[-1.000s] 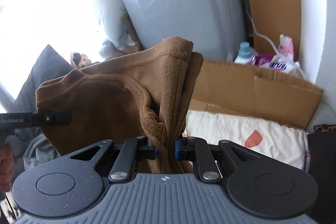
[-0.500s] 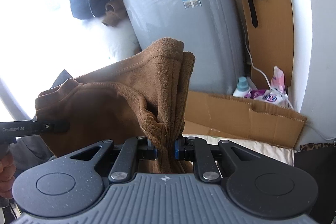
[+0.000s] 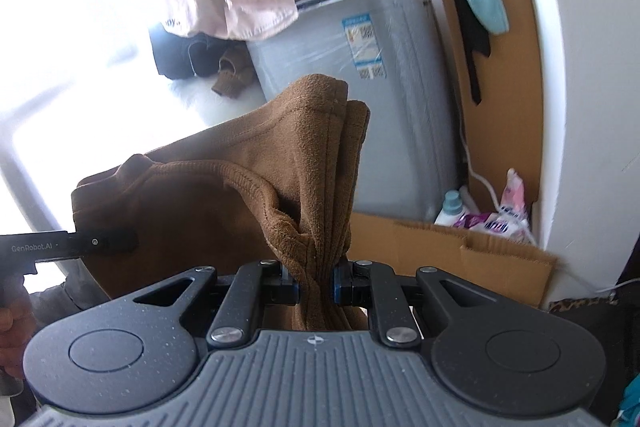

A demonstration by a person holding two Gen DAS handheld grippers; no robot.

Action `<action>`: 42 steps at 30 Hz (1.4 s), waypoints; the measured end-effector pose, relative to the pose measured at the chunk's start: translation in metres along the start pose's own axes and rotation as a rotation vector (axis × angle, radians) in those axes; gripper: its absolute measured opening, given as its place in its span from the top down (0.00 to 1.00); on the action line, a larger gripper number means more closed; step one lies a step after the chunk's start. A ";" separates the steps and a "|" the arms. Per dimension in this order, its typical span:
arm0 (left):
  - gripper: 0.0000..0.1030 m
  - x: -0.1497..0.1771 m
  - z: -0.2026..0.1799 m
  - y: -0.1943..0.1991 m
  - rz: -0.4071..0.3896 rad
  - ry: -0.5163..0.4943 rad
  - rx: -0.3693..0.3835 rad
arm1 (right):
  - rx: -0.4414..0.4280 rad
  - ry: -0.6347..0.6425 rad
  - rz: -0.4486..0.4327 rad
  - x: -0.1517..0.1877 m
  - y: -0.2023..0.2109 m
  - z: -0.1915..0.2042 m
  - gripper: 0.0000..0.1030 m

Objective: Fold clothes
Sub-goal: 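Carry the held brown shirt with both tools toward the clothes pile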

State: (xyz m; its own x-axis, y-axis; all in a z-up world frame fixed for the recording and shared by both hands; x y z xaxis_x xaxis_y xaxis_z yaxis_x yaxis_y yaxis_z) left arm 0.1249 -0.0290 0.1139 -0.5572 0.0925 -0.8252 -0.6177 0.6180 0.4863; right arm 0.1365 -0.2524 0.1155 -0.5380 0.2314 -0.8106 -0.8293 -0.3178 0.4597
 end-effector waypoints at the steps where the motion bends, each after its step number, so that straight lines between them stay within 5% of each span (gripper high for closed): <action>1: 0.95 -0.002 -0.005 0.002 -0.003 -0.003 0.006 | 0.005 0.001 -0.006 -0.003 0.007 -0.002 0.87; 11: 0.95 0.001 -0.059 -0.009 0.015 -0.017 0.094 | 0.089 -0.003 -0.037 -0.010 0.062 -0.047 0.87; 25: 0.95 0.035 -0.148 -0.081 0.095 -0.076 0.253 | 0.236 -0.084 -0.068 0.012 0.126 -0.154 0.87; 42: 0.95 0.071 -0.207 -0.171 0.218 -0.137 0.349 | 0.342 -0.159 -0.065 0.050 0.150 -0.257 0.87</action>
State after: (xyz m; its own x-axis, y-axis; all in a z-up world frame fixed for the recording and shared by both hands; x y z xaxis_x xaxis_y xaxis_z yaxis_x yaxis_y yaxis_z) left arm 0.0764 -0.2898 0.0319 -0.5607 0.3383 -0.7557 -0.2562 0.7970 0.5469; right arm 0.0239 -0.5252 0.0505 -0.4775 0.3896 -0.7875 -0.8503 0.0207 0.5258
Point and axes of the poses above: each gripper's, at about its wrist camera, not at the fingertips, and y roughly against the way its jaws point, z to its left, x to its underside, the point moved 8 cm from there along -y, roughly the way its jaws point, and after that the axes turned 4 degrees about -y, right-handed, at the moved point
